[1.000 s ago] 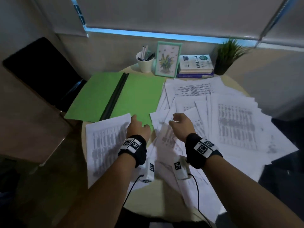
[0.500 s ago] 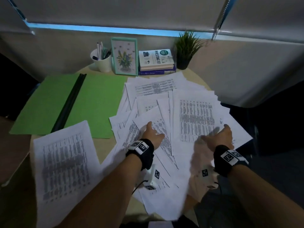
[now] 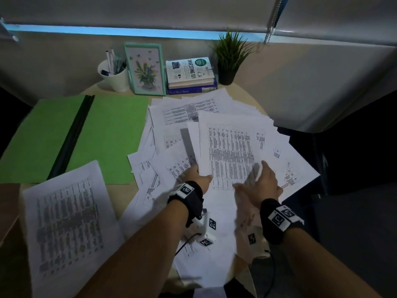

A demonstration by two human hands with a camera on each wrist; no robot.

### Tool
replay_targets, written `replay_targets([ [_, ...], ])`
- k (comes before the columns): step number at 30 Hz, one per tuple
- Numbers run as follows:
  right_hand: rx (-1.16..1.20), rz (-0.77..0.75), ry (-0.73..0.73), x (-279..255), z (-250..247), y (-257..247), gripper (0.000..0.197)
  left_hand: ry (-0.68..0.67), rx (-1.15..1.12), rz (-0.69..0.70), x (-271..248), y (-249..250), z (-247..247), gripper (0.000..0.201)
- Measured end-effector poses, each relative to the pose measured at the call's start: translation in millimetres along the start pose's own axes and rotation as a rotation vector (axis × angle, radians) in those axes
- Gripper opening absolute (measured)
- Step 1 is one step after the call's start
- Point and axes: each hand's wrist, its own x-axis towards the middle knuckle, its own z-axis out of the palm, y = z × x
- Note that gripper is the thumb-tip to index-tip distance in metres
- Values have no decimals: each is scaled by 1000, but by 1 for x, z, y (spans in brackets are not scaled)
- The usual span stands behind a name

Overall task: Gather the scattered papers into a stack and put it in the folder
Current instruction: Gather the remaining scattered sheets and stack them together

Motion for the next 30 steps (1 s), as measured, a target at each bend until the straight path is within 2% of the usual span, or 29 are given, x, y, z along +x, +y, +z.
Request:
replay_targets([
  [4, 272, 168, 112, 12, -12, 3, 75, 49, 3, 49, -9, -2, -15, 32],
  [8, 318, 181, 82, 18, -24, -6, 53, 77, -8, 23, -12, -15, -39, 29],
  [10, 329, 146, -27, 17, -24, -16, 57, 100, 54, -45, -9, -28, -46, 37],
  [11, 305, 123, -93, 16, -22, -22, 65, 89, 116, -83, -9, -35, -48, 39],
  [13, 115, 59, -211, 11, -15, -36, 87, 18, 277, -140, -16, -44, -47, 21],
  [14, -17, 26, -239, 8, -10, -42, 94, 7, 331, -150, -26, -45, -47, 19],
  [16, -241, -25, -253, 0, 2, -52, 93, 56, 381, -138, -41, -51, -45, 13],
  [19, -332, -39, -241, -9, 16, -58, 84, 199, 370, -53, -44, -67, -46, 53],
  [22, -252, -29, -202, -12, 23, -58, 75, 272, 206, -55, -45, -70, -49, 73],
  [26, -49, -2, -188, -16, 25, -54, 80, 325, -196, -105, -39, -63, -48, 83],
  [28, 81, 49, -225, -20, 20, -59, 63, 319, -376, -142, -36, -60, -51, 84],
  [30, 101, 52, -319, -23, 17, -62, 39, 295, -491, -191, -33, -63, -54, 82],
])
